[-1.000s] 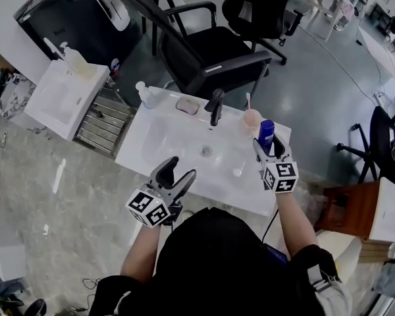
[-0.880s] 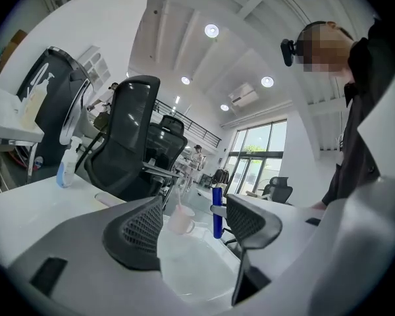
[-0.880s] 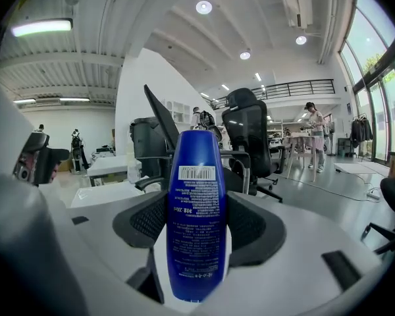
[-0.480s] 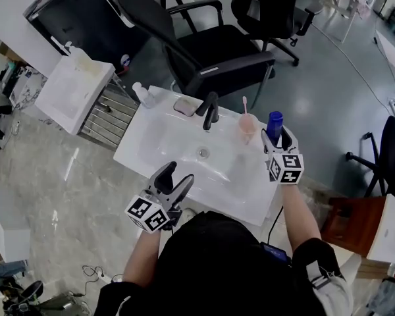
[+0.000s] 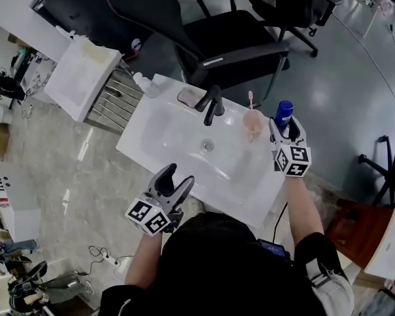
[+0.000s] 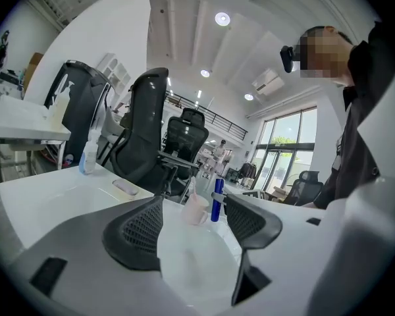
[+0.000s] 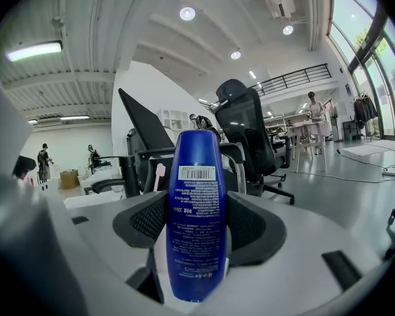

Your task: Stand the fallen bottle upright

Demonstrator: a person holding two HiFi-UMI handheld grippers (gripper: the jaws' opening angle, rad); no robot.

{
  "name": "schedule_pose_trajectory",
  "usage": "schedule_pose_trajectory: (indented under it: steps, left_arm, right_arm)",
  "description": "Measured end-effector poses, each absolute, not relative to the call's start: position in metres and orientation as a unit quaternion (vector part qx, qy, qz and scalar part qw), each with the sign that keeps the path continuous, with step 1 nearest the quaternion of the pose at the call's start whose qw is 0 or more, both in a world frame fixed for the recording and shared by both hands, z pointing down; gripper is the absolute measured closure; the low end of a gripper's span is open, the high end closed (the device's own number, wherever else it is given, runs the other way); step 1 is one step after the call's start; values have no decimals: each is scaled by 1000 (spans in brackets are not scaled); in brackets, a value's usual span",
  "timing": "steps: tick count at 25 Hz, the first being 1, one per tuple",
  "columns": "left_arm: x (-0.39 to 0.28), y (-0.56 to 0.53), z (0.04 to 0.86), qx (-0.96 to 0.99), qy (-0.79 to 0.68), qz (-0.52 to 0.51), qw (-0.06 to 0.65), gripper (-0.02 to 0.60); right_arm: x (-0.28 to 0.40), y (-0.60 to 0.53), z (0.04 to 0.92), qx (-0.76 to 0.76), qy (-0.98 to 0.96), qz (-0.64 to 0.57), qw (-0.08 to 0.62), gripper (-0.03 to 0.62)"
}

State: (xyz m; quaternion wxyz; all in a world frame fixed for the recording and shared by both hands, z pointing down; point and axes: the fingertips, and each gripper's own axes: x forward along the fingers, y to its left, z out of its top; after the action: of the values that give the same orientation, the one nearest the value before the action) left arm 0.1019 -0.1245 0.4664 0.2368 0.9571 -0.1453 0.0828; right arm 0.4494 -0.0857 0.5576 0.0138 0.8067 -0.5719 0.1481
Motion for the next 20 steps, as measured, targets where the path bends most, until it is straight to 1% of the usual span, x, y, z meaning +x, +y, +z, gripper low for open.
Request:
schedule_pose_trajectory:
  steps: [11, 20]
  left_arm:
    - [108, -115, 474, 952, -157, 100, 242, 264]
    - [123, -104, 477, 954, -132, 109, 248, 264]
  right_arm:
    - [452, -79, 575, 811, -571, 129, -5, 309]
    - [438, -60, 585, 814, -565, 134, 6, 309]
